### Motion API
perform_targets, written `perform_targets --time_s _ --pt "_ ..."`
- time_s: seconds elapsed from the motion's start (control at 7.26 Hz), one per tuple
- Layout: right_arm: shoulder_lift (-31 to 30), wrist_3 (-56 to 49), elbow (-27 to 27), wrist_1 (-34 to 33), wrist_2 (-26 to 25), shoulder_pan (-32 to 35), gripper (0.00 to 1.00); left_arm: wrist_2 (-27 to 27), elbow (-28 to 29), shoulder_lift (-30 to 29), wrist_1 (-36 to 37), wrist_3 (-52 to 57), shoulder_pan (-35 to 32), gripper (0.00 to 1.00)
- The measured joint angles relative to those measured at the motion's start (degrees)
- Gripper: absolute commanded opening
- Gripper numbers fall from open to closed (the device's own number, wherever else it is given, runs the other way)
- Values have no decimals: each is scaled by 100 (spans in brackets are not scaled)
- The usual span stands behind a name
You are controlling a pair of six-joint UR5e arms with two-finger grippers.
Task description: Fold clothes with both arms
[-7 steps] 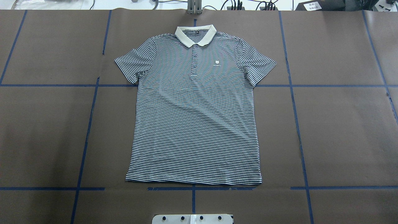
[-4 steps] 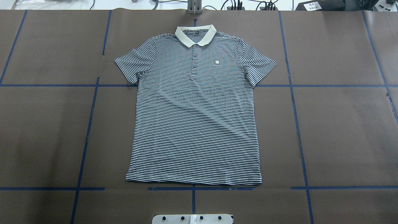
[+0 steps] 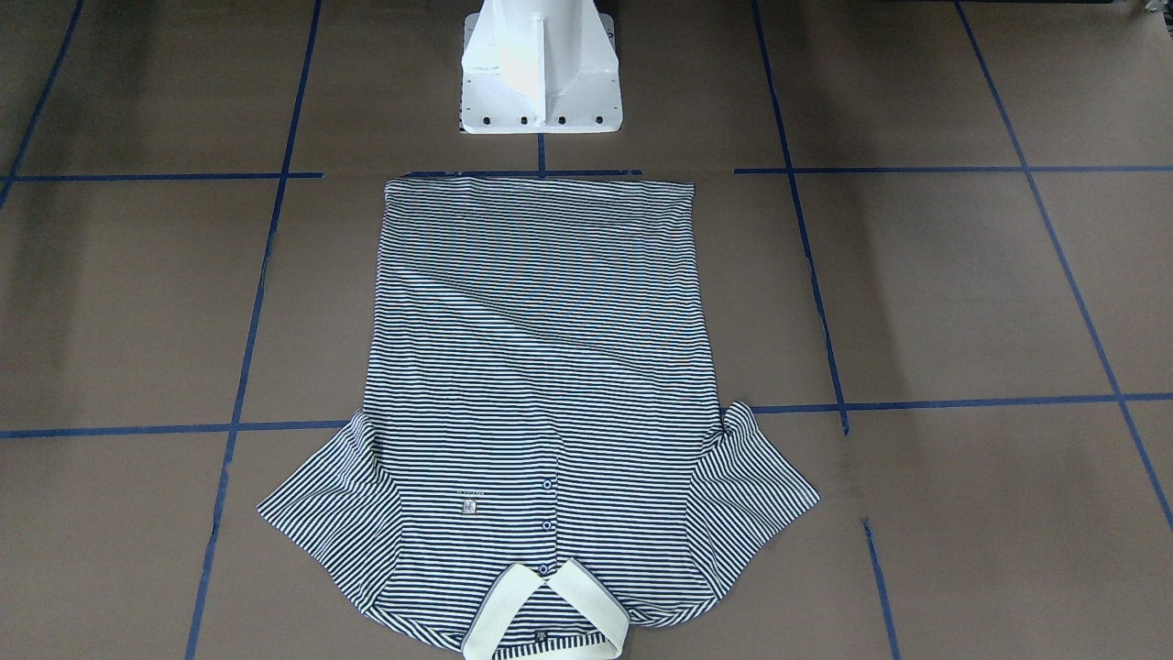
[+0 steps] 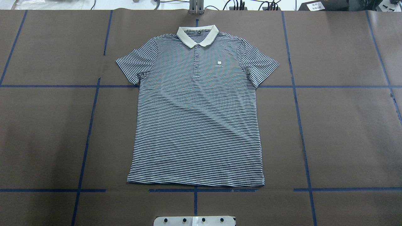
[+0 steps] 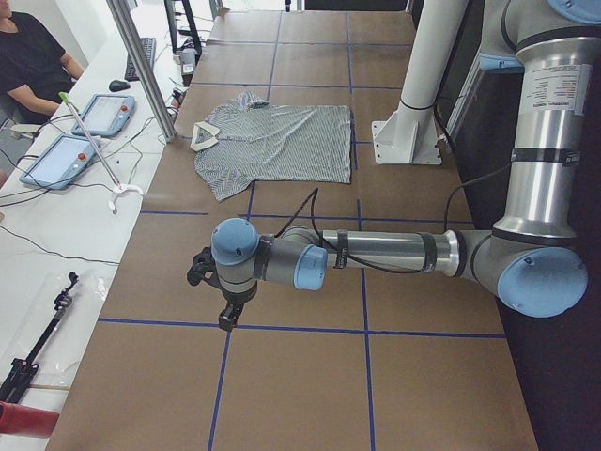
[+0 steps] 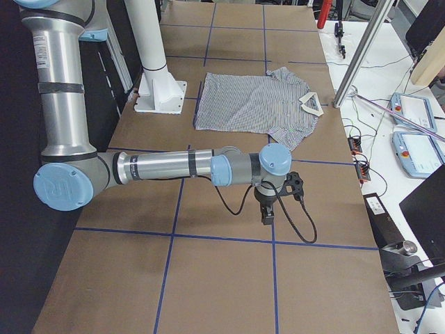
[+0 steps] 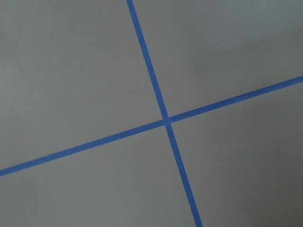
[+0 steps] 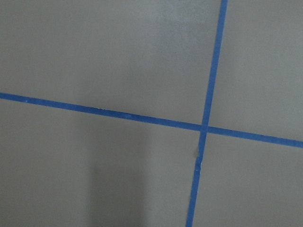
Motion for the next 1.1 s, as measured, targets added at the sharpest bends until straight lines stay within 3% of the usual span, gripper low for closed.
perform_targets --time_s 0.41,0.83,1.1 --pt "870 1276 -84 172 203 -926 100 -153 116 -34 -510 11 35 100" --pt "1659 4078 -1080 2159 -6 -1651 99 -520 111 -28 -599 25 107 100" --pt "2083 6328 -1717 3496 -990 -2288 93 -550 113 -13 -731 12 126 100"
